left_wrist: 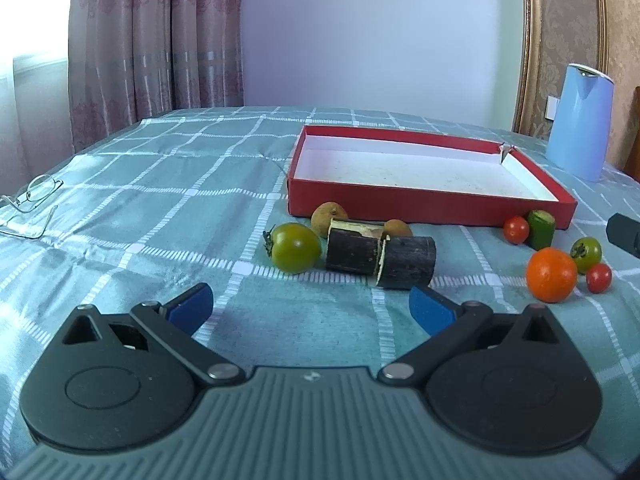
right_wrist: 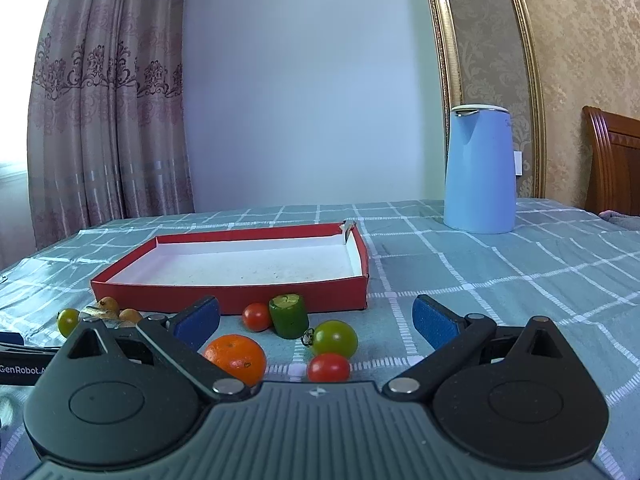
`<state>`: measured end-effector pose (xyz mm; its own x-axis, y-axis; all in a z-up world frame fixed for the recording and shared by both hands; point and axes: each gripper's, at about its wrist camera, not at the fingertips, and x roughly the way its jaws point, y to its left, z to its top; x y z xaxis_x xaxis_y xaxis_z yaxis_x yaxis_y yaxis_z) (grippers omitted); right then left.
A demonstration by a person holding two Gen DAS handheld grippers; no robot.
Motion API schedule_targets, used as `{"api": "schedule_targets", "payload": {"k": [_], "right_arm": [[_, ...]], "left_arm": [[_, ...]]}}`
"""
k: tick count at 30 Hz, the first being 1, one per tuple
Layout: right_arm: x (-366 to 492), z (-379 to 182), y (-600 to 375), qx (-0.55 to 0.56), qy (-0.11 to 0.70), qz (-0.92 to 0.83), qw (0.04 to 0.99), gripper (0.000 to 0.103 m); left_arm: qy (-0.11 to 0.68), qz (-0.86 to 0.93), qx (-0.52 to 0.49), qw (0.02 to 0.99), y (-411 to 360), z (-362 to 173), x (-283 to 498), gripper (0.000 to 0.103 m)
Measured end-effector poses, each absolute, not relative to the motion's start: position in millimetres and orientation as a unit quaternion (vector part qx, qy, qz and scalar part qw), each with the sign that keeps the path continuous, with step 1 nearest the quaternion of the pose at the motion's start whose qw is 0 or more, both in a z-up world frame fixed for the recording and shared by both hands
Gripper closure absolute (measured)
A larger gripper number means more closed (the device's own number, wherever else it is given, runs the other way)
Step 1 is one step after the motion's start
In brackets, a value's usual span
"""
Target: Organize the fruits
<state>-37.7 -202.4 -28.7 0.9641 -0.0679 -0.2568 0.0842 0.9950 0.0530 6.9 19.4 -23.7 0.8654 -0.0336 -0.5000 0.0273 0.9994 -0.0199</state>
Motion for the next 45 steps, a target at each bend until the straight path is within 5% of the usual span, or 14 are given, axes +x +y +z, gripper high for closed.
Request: {"api": "schedule_targets", "payload": {"k": [45], "right_arm": [[-38.7, -27.7, -202.3, 0.031, 0.128, -0.035, 0.991, 0.0]], "left_arm": [[0.266, 0.007, 0.009, 0.964, 15.3, -25.4, 10.0, 0.0]]}}
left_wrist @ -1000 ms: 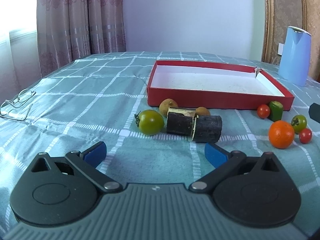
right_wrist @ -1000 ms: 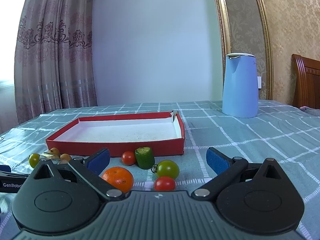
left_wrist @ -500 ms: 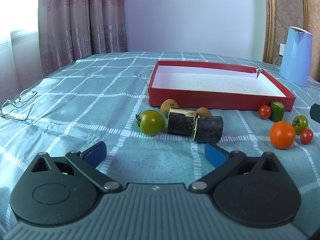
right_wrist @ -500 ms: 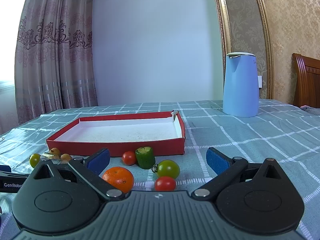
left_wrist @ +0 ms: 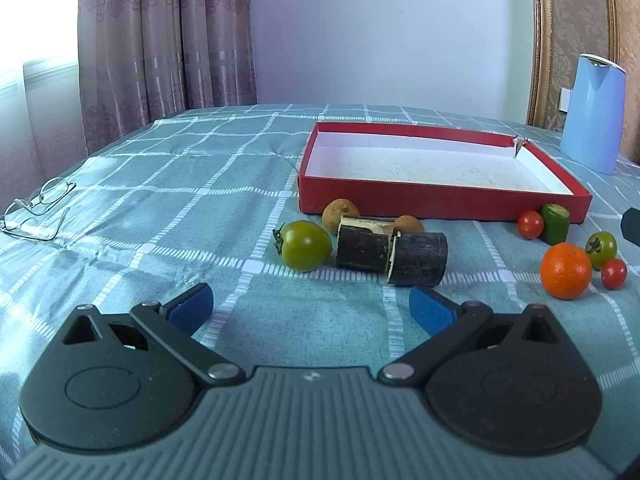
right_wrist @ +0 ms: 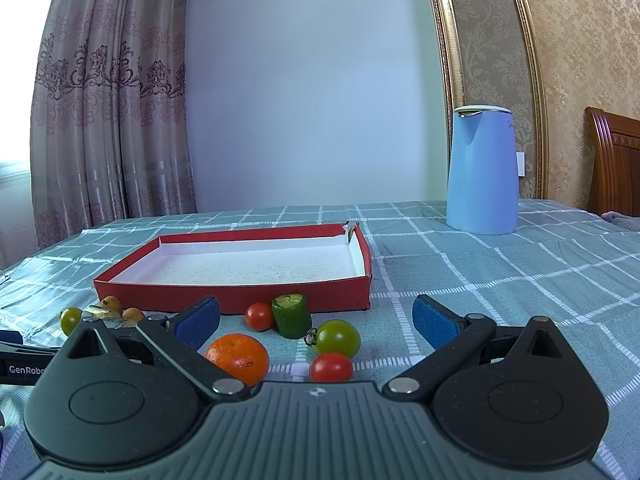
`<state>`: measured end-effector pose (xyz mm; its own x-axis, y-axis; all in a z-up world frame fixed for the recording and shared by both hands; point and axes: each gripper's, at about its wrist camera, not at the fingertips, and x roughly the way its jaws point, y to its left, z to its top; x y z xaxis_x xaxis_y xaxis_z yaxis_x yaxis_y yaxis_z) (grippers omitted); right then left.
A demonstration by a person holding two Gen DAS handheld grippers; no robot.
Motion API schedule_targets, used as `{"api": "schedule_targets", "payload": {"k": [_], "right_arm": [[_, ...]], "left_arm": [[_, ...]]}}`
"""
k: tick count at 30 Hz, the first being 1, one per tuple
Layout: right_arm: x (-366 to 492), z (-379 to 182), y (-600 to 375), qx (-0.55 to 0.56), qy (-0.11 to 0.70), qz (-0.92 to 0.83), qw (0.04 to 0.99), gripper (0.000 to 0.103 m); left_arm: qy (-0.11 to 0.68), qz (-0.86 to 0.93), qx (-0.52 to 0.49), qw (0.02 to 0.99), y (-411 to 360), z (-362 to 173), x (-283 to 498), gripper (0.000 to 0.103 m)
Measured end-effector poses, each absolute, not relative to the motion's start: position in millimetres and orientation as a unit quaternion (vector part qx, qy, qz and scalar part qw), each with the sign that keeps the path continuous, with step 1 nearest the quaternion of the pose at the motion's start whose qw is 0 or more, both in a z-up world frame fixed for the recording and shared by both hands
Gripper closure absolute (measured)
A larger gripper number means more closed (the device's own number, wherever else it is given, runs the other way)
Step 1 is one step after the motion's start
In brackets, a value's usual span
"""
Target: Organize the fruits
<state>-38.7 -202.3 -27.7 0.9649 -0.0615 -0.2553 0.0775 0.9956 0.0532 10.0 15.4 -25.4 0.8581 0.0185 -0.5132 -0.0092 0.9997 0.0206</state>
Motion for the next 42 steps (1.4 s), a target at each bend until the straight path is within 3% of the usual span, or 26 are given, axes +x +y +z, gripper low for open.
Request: {"api": "schedule_targets", "payload": {"k": [29, 35, 37, 39, 41, 42], "right_arm": [[-38.5, -28.4, -208.7, 0.055, 0.128, -0.017, 0.99, 0.0], [-44.4, -26.1, -208.6, 0.035, 0.158, 0.032, 0.986, 0.0], [-46.2, -26.5, -203.1, 0.013, 0.169, 0.051, 0.984, 0.006], [-44.4, -28.1, -196.5, -0.002, 0.188, 0.069, 0.98, 0.031], [-38.6, -30.5, -193.2, -0.002, 0.211, 0.081, 0.974, 0.048], [-35.1, -31.9, -192.1, 0.002, 0.222, 0.083, 0.972, 0.048]], "left_arm": [[0.264, 0.009, 0.006, 0.965, 16.9, -25.3, 9.5, 0.0], [0.264, 0.005, -0.001, 0.965, 18.2, -25.6, 9.5, 0.0], [0.264, 0.003, -0.005, 0.965, 19.0, -25.6, 9.4, 0.0], [0.264, 0.002, -0.008, 0.964, 19.7, -25.6, 9.6, 0.0], [0.264, 0.0, -0.009, 0.964, 20.3, -25.7, 9.5, 0.0], [0.264, -0.001, -0.01, 0.964, 20.5, -25.5, 9.3, 0.0]]}}
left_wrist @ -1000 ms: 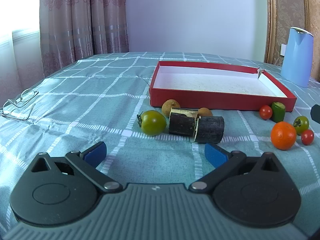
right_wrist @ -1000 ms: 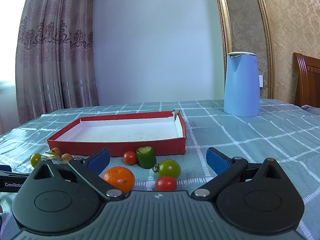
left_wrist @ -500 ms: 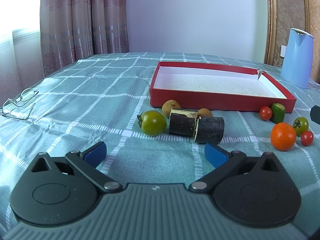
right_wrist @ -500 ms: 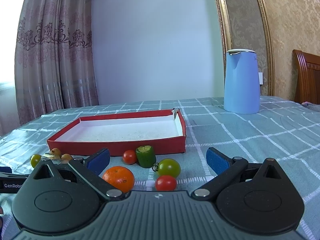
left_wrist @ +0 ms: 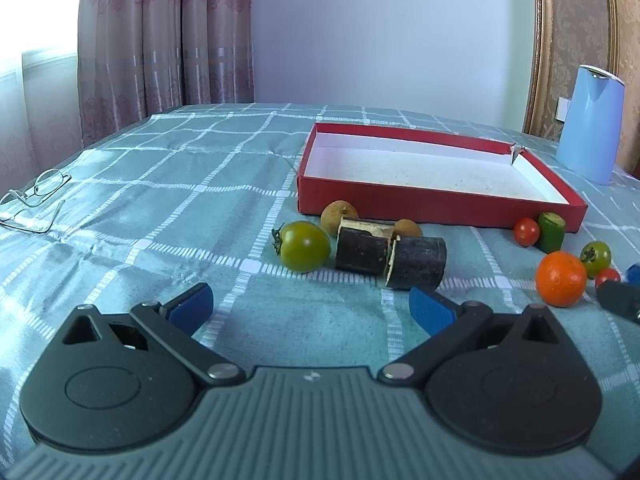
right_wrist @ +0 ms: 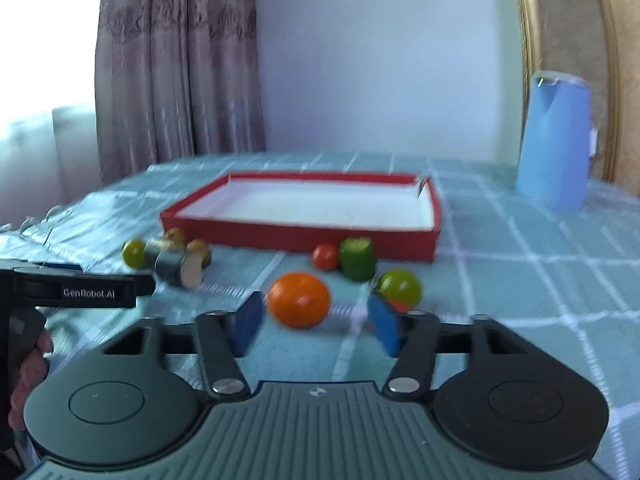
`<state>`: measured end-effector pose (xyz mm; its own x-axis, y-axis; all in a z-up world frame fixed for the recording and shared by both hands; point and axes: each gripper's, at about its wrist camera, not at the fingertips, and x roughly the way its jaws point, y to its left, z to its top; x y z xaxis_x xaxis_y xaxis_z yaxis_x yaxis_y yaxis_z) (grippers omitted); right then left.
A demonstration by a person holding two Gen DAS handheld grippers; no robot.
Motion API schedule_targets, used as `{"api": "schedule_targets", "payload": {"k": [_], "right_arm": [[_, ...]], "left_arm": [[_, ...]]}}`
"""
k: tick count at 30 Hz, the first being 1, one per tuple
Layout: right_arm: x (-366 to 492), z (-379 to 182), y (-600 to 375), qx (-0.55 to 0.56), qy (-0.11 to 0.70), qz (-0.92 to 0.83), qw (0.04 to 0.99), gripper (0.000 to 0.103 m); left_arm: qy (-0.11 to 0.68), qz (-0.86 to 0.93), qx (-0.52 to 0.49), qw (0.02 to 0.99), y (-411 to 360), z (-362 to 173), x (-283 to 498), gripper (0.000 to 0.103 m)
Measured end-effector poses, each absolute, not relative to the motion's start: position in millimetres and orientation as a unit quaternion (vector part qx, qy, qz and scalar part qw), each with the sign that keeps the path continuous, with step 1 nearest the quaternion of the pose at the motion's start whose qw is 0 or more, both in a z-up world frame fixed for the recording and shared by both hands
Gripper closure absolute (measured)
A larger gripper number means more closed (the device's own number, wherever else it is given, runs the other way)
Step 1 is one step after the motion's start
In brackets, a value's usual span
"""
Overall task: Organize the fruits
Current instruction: 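Grasp the red cherry tomato with the right gripper and lift it over the tray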
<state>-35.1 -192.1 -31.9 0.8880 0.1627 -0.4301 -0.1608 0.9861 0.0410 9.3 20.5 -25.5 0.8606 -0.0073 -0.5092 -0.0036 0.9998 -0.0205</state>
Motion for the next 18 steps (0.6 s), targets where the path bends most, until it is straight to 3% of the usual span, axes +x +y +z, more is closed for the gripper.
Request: {"api": "schedule_targets", "payload": {"k": [15, 18], "right_arm": [[-13.7, -35.4, -218.1, 0.019, 0.27, 0.017, 0.963, 0.048], [-8.2, -35.7, -219.9, 0.023, 0.276, 0.019, 0.961, 0.056]], "left_arm": [[0.265, -0.008, -0.018, 0.964, 22.3, -25.2, 9.0, 0.0], [0.265, -0.008, -0.018, 0.964, 22.2, -25.2, 8.9, 0.0]]}}
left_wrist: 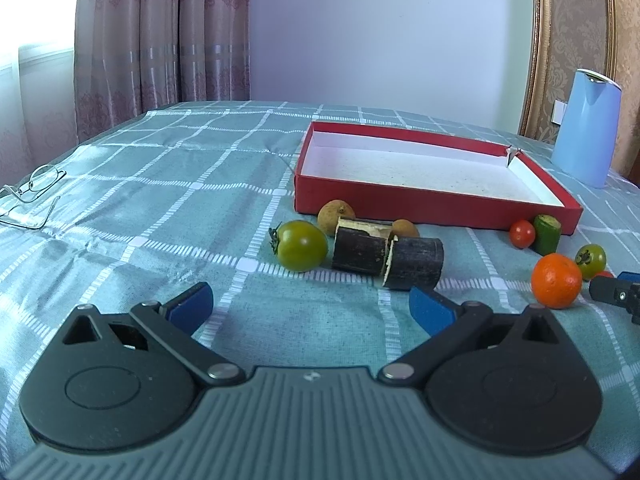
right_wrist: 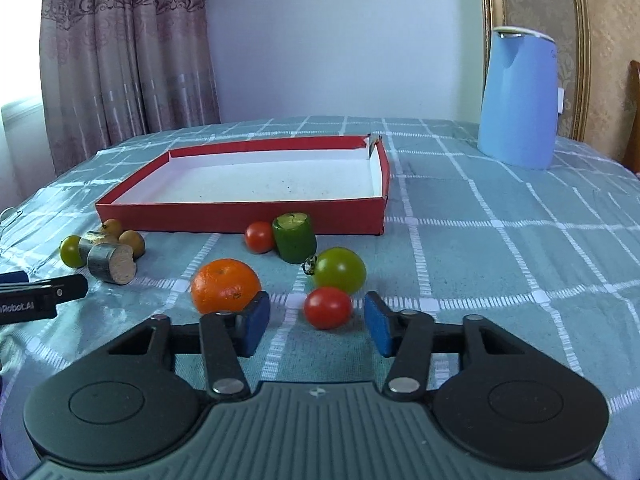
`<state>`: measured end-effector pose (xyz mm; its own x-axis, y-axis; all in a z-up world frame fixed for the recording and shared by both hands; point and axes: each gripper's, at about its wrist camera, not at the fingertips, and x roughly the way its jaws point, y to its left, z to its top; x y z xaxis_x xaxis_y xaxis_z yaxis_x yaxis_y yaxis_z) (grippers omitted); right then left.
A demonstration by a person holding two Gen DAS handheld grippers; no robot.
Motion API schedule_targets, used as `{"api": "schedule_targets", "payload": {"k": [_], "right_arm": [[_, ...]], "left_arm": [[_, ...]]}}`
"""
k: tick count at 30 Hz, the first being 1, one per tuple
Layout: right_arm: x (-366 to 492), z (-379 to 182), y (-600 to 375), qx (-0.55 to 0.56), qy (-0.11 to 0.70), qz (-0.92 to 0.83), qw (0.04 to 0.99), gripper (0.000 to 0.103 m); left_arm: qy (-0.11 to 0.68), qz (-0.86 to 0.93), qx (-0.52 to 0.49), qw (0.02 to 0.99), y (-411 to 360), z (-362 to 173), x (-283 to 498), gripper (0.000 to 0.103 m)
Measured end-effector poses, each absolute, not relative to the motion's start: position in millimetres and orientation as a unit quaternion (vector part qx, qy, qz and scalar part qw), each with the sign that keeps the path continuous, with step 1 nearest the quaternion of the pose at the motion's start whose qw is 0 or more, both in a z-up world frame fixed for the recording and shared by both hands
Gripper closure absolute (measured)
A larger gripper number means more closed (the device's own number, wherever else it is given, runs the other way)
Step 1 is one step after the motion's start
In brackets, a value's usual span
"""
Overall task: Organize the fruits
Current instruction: 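Grasp the red cherry tomato with the right gripper and lift it over the tray, then lower the red cherry tomato into the tray and open the right gripper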
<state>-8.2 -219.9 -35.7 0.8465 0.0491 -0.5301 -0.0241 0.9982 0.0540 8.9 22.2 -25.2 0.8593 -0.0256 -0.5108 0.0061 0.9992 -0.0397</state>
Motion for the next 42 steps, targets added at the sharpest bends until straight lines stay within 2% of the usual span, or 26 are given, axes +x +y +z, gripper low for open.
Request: {"api": "schedule_targets", "payload": {"k": [5, 11, 18, 23, 28, 35, 37, 39, 42], "right_arm": [[-1.9, -38.2, -224.0, 0.032, 0.288, 0.018, 0.957, 0.077], [-4.3, -35.9, -226.0, 0.038, 0.283, 0.015, 0.958, 0.078], [6.9, 3.4, -226.1, 0.045, 0.222, 0.032, 0.974, 0.078], [64.0, 15.8, -229.1, 0.048, 0.228, 0.026, 0.972, 0.078], [107.3, 4.1, -230.9, 0.041, 0.258, 0.01, 0.965, 0.078], [121.6, -12.8, -238.3, 0.043, 0.282, -0.012, 0.958, 0.077], [116.9, -10.4, -241.3, 0.052, 0.272, -0.001, 0.961, 0.071], [111.9, -6.3, -243.9, 0.059, 0.264, -0.003, 0.963, 0.05], [86.9, 2.8, -246.4, 0.063, 0.233, 0.002, 0.971, 0.042]], "left_arm": [[0.265, -0.008, -0.019, 0.964, 22.3, -25.2, 9.0, 0.0], [0.265, -0.009, -0.019, 0.964, 22.3, -25.1, 9.0, 0.0], [0.265, -0.009, -0.017, 0.964, 22.4, -26.5, 8.8, 0.0], [0.265, -0.009, -0.017, 0.964, 21.4, -26.5, 8.8, 0.0], [0.265, -0.01, -0.019, 0.964, 22.0, -26.2, 8.5, 0.0], [0.266, -0.011, -0.017, 0.964, 21.6, -25.6, 9.3, 0.0], [0.267, -0.011, -0.015, 0.964, 20.9, -25.3, 9.6, 0.0], [0.267, -0.01, -0.012, 0.964, 20.0, -25.1, 9.7, 0.0], [0.258, -0.015, -0.025, 0.966, 24.1, -24.6, 6.8, 0.0]]}}
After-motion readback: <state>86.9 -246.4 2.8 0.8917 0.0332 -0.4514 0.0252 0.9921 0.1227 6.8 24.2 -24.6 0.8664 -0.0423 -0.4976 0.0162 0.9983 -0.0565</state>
